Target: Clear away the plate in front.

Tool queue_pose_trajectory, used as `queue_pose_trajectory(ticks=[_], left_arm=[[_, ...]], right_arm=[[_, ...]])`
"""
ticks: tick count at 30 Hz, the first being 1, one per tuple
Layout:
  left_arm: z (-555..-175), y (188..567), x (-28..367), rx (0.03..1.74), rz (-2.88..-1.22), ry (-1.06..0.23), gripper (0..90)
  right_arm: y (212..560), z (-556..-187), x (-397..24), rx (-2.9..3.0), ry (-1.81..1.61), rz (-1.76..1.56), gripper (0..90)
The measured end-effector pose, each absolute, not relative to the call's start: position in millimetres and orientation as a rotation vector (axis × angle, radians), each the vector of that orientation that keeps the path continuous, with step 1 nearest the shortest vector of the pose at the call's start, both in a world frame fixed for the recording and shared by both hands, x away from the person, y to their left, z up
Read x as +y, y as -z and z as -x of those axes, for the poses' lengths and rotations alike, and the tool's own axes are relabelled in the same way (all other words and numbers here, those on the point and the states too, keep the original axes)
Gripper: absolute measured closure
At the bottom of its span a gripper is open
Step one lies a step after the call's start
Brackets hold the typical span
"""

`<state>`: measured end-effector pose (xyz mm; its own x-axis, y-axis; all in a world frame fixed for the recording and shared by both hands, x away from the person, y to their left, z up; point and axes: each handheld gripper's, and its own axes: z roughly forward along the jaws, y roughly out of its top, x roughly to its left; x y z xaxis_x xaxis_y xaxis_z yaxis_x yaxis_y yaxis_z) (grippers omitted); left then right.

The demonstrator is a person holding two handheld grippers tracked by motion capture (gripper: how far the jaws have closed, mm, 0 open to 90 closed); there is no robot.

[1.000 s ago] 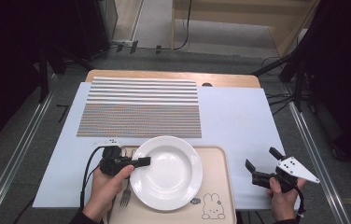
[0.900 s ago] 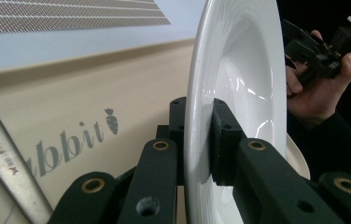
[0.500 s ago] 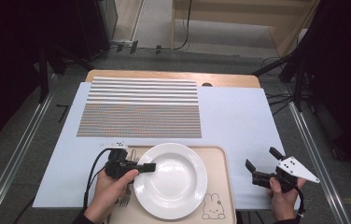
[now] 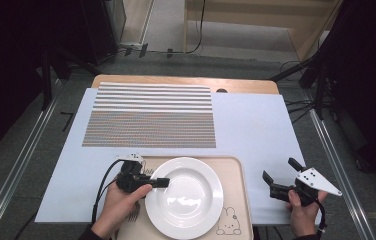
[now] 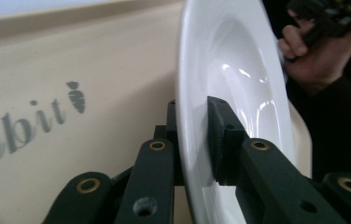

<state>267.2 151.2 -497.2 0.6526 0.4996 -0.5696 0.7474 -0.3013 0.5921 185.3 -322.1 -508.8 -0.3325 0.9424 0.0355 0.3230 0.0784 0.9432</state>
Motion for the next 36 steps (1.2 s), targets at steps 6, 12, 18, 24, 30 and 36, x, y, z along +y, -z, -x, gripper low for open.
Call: queue_pose_trajectory(ticks=[6, 12, 18, 24, 30, 36], left_arm=[[-266.9, 496.2, 148.0, 0.981, -2.059, 0.232, 71.1], [-264.5, 493.5, 145.6, 1.009, -2.163, 0.029, 59.9], [-263.7, 489.9, 144.9, 1.002, -2.164, -0.077, 54.1], [-264.2, 491.0, 145.0, 0.979, -2.174, -0.047, 58.9], [-265.3, 491.9, 148.5, 0.970, -2.152, -0.021, 60.1], [-269.6, 482.1, 166.5, 1.009, -2.000, -0.092, 28.4]], right_arm=[[509.0, -185.4, -322.4, 1.733, -1.260, -1.262, 0.0], [509.4, -185.8, -322.2, 1.736, -1.260, -1.263, 0.0], [509.7, -185.9, -322.8, 1.736, -1.260, -1.265, 0.0], [509.3, -185.6, -322.2, 1.737, -1.257, -1.262, 0.0], [509.4, -185.5, -323.1, 1.735, -1.258, -1.261, 0.0], [509.2, -185.3, -323.4, 1.736, -1.258, -1.259, 0.0]])
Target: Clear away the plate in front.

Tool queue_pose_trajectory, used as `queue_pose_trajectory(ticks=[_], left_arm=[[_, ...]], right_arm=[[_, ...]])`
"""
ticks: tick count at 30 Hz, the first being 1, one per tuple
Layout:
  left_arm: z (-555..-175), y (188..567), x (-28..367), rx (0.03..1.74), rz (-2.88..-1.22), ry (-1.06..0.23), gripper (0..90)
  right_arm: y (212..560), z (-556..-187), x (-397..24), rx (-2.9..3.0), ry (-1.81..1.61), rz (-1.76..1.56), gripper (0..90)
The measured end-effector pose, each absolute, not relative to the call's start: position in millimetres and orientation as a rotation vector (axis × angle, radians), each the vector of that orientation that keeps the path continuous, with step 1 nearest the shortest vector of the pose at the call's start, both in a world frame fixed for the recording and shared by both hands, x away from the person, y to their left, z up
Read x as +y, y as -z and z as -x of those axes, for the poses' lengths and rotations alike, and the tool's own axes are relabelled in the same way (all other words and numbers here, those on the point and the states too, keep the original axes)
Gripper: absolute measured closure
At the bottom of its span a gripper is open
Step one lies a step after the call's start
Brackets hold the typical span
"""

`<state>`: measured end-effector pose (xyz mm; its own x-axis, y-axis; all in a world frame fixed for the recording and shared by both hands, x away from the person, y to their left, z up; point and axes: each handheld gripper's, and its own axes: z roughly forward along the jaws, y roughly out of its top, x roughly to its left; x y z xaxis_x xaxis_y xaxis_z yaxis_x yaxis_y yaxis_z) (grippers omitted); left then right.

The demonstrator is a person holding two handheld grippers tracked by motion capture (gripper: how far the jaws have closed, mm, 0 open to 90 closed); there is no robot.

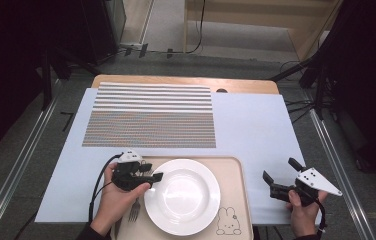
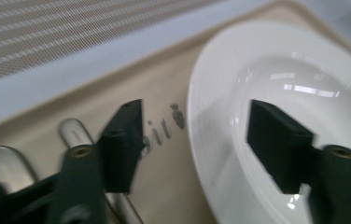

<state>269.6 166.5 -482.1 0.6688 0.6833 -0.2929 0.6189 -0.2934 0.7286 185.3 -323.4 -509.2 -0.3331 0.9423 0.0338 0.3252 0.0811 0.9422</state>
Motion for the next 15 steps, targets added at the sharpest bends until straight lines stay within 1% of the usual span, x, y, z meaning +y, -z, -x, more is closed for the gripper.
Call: queue_pose_trajectory(ticks=[2, 4, 8, 10, 13, 14, 15], left_arm=[[-269.5, 476.7, 175.9, 1.002, -1.940, -0.116, 19.0], [-268.7, 473.2, 183.5, 0.963, -1.904, -0.114, 9.6], [-266.6, 468.8, 195.1, 0.942, -1.847, -0.157, 9.4], [-265.4, 468.0, 198.3, 0.936, -1.854, -0.200, 9.4], [-264.2, 467.4, 203.6, 0.907, -1.861, -0.233, 9.4], [-264.1, 467.3, 204.8, 0.899, -1.867, -0.239, 8.7], [-263.9, 467.4, 206.1, 0.889, -1.875, -0.248, 2.0]], right_arm=[[509.6, -185.8, -324.1, 1.733, -1.259, -1.260, 0.0], [509.6, -185.9, -324.2, 1.732, -1.260, -1.262, 0.0], [509.1, -185.7, -323.5, 1.734, -1.259, -1.262, 0.0], [509.0, -185.7, -323.3, 1.735, -1.258, -1.262, 0.0], [508.8, -185.7, -323.2, 1.734, -1.259, -1.262, 0.0], [508.8, -185.7, -323.2, 1.734, -1.259, -1.262, 0.0], [508.8, -185.6, -323.2, 1.734, -1.259, -1.263, 0.0]])
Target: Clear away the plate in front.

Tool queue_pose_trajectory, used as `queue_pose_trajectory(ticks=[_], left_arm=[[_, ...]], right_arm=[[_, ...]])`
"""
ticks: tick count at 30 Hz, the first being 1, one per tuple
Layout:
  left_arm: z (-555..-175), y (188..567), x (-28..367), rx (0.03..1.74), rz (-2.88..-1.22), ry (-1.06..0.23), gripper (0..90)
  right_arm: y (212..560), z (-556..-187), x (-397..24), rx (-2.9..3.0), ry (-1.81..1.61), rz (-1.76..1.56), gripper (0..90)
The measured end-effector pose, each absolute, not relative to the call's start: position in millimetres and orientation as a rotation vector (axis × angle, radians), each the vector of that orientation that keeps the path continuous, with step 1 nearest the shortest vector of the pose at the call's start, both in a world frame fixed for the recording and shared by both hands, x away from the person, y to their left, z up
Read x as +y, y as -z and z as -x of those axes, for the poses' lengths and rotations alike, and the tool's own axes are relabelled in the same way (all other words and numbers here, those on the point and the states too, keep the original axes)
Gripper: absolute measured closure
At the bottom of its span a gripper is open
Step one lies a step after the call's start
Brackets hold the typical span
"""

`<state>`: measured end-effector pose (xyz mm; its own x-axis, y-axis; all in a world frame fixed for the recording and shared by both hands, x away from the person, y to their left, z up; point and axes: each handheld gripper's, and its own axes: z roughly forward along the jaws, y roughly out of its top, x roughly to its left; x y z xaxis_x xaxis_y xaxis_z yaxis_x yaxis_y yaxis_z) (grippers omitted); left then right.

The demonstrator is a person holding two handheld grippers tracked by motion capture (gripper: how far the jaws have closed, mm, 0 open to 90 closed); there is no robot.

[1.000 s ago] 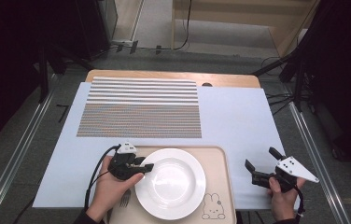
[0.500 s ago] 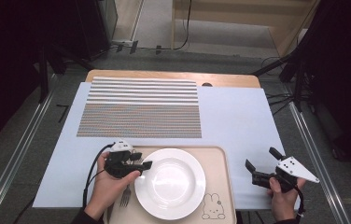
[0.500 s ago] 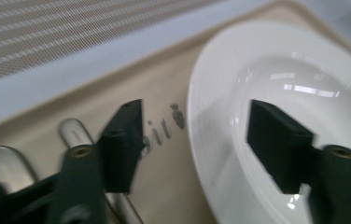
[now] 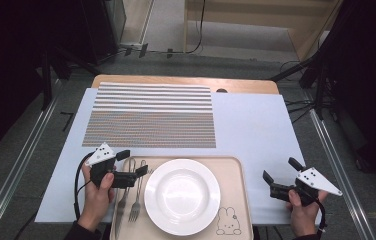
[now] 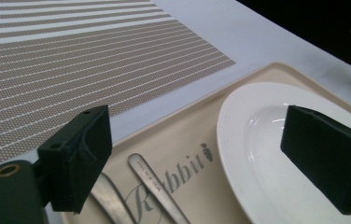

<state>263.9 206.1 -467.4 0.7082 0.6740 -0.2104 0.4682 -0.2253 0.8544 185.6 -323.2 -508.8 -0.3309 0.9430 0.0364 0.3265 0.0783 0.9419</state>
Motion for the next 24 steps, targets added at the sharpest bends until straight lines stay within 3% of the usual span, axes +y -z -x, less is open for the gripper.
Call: queue_pose_trajectory(ticks=[24], left_arm=[[-259.0, 473.2, 259.5, 0.895, -1.847, -0.365, 0.0]], right_arm=[[509.8, -186.8, -322.9, 1.738, -1.253, -1.260, 0.0]])
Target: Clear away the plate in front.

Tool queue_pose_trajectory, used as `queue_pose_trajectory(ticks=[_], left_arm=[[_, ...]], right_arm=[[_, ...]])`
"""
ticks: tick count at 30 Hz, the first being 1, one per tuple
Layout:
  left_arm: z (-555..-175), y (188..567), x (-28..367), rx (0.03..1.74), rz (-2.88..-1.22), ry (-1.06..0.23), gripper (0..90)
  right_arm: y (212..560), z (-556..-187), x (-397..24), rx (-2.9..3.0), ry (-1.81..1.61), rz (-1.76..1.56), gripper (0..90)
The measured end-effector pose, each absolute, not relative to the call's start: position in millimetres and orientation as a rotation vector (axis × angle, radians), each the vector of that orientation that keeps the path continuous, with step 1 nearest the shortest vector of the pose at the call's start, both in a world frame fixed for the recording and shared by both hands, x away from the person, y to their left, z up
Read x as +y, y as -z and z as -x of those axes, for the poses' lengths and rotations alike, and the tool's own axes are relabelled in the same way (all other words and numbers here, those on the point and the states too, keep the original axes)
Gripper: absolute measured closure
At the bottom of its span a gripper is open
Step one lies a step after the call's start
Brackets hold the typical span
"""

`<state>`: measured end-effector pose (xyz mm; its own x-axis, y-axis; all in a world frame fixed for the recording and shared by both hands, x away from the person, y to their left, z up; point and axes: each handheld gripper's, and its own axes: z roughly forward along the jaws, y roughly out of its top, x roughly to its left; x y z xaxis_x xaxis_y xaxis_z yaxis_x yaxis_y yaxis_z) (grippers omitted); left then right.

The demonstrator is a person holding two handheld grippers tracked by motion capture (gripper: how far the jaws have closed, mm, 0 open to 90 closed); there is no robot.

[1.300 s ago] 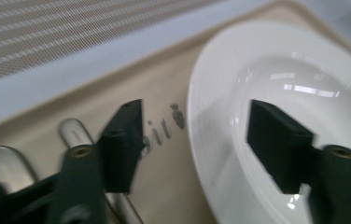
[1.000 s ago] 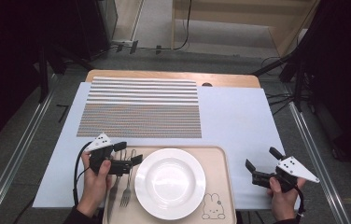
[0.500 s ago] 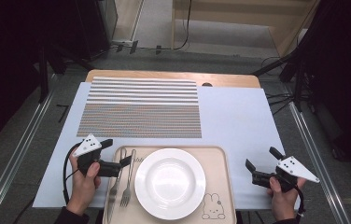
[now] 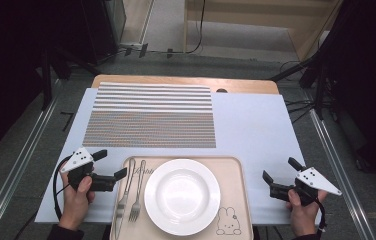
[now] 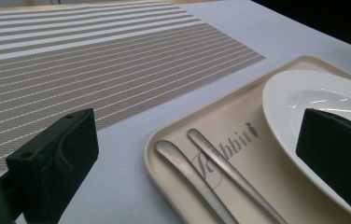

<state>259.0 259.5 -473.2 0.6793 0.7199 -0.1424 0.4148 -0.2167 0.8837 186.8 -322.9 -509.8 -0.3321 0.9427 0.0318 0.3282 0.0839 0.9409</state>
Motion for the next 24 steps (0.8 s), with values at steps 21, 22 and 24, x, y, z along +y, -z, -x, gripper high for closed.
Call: queue_pose_trajectory(ticks=[21, 22, 24], left_arm=[[-252.6, 484.6, 302.8, 0.956, -1.855, -0.429, 0.0], [-252.6, 485.2, 304.8, 0.962, -1.856, -0.435, 0.0], [-252.6, 486.7, 309.7, 0.976, -1.859, -0.438, 0.0]], right_arm=[[510.3, -187.0, -324.7, 1.737, -1.245, -1.263, 0.0], [510.2, -186.9, -324.8, 1.736, -1.246, -1.265, 0.0], [510.1, -186.5, -325.1, 1.731, -1.244, -1.271, 0.0]])
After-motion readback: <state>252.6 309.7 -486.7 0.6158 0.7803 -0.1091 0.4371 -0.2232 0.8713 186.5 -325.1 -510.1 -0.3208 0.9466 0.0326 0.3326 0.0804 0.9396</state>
